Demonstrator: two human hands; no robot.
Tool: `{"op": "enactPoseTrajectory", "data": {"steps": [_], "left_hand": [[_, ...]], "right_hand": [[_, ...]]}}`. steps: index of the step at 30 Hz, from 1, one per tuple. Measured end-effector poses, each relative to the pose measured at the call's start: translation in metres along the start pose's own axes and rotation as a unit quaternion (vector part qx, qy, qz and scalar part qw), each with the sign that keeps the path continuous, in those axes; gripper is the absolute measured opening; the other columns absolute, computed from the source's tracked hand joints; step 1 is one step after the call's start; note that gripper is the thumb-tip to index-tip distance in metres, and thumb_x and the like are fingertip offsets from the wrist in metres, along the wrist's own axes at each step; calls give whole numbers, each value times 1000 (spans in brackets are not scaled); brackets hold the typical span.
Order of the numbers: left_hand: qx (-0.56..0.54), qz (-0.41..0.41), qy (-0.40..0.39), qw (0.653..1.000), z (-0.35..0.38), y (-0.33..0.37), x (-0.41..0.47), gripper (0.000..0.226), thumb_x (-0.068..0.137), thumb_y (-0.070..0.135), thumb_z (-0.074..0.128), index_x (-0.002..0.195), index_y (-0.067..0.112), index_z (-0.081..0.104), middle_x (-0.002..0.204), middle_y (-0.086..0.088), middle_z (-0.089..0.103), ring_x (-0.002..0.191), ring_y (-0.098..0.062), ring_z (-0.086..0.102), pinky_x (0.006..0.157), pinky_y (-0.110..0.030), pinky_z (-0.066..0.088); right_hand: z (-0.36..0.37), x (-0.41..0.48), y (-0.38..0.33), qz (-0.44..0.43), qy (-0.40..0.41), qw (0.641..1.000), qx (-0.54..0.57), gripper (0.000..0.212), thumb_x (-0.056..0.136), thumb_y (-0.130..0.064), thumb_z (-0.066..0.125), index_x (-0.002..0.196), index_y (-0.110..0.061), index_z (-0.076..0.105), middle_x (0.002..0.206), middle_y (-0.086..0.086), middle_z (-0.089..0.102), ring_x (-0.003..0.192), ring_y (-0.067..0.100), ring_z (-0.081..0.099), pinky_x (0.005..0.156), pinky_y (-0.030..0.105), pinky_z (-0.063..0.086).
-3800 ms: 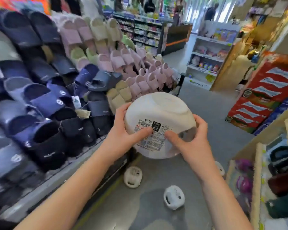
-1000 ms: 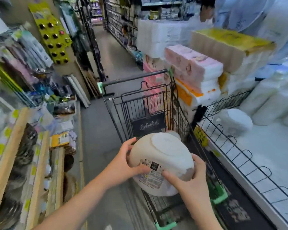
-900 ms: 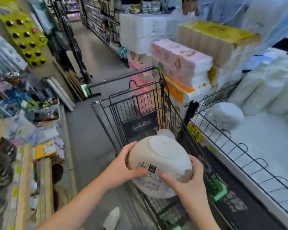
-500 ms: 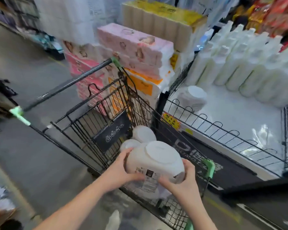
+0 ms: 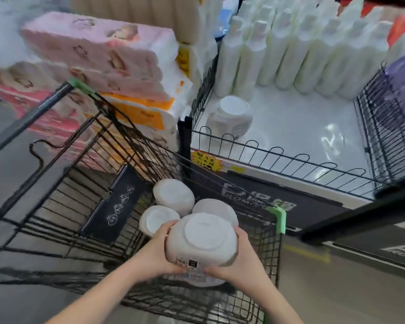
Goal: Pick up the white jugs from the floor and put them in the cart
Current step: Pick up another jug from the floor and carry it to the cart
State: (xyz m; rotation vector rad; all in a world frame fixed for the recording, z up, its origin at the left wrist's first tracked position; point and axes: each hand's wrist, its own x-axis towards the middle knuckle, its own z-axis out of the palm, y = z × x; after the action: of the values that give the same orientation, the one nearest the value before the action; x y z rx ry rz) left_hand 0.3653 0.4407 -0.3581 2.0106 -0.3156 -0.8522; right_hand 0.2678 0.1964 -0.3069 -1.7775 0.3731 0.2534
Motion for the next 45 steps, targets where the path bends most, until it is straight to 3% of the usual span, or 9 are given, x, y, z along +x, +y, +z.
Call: {"op": "enactPoseTrajectory", "data": {"steps": [3, 6, 11, 14, 18, 20, 29, 35, 45], "left_hand": [[22, 1, 1, 1000, 13, -21, 29, 122, 54, 36, 100, 144, 51, 19, 150, 24, 35, 138, 9, 39, 113, -15, 38], [36, 23, 13, 999, 28, -40, 54, 112, 53, 32, 102, 134, 52, 27, 142, 31, 34, 130, 26, 35, 109, -5, 35], [98, 34, 26, 994, 50, -70, 91, 104, 45, 64, 99, 131, 43, 46, 129, 24, 55, 123, 5, 56, 103, -29, 54], [166, 31, 26, 985, 57, -88, 105, 106, 43, 76, 92, 131, 46, 41, 127, 25, 50, 121, 2, 51, 103, -33, 49], [249, 10, 22, 968, 62, -102, 119, 104, 43, 82, 83, 127, 44, 37, 122, 20, 47, 119, -6, 48, 102, -33, 43], [275, -8, 27, 961, 67, -111, 127, 100, 42, 85, 79, 123, 43, 38, 119, 18, 49, 116, -11, 53, 96, -36, 47], [290, -19, 56, 955, 92, -134, 143, 107, 63, 58, 84, 150, 27, 30, 133, 11, 38, 128, -14, 34, 101, -29, 24], [334, -2, 53, 941, 99, -133, 149, 96, 79, 36, 75, 159, 18, 26, 149, 2, 42, 136, -21, 40, 112, -32, 22], [386, -45, 59, 919, 104, -116, 159, 116, 78, 21, 82, 166, 18, 6, 169, -3, 20, 152, -25, 25, 126, -40, 13]], "right_hand": [[3, 30, 26, -24, -4, 999, -29, 78, 64, -8, 100, 127, -30, 58, 123, -33, 66, 116, -11, 64, 97, 20, 57], [9, 56, 50, -36, -19, 999, -36, 84, 61, -26, 104, 133, -23, 62, 127, -12, 71, 118, 7, 69, 98, 38, 60], [20, 72, 79, -62, 7, 997, -49, 65, 61, -2, 101, 105, -34, 66, 112, -40, 69, 103, -15, 67, 84, 8, 52], [27, 85, 102, -59, 19, 997, -38, 84, 61, 6, 95, 109, -56, 66, 111, -51, 60, 98, -23, 62, 79, 1, 48], [35, 92, 136, -42, 40, 997, -50, 67, 58, -8, 99, 103, -41, 63, 102, -14, 70, 101, -23, 59, 78, 2, 48], [37, 95, 145, -26, 31, 998, -58, 76, 58, -23, 101, 108, -46, 48, 115, -16, 58, 112, -17, 57, 81, 2, 47], [37, 115, 184, -26, 76, 995, -64, 76, 58, -14, 104, 108, -43, 55, 106, -22, 66, 108, -21, 60, 83, 3, 48], [39, 130, 214, 2, 78, 995, -70, 86, 63, -34, 99, 137, -36, 54, 130, -16, 65, 122, 9, 65, 98, 35, 58], [34, 140, 237, 78, 96, 960, -252, 102, 57, -42, 96, 136, -25, 34, 132, 3, 48, 114, 26, 57, 93, 46, 54]]}}
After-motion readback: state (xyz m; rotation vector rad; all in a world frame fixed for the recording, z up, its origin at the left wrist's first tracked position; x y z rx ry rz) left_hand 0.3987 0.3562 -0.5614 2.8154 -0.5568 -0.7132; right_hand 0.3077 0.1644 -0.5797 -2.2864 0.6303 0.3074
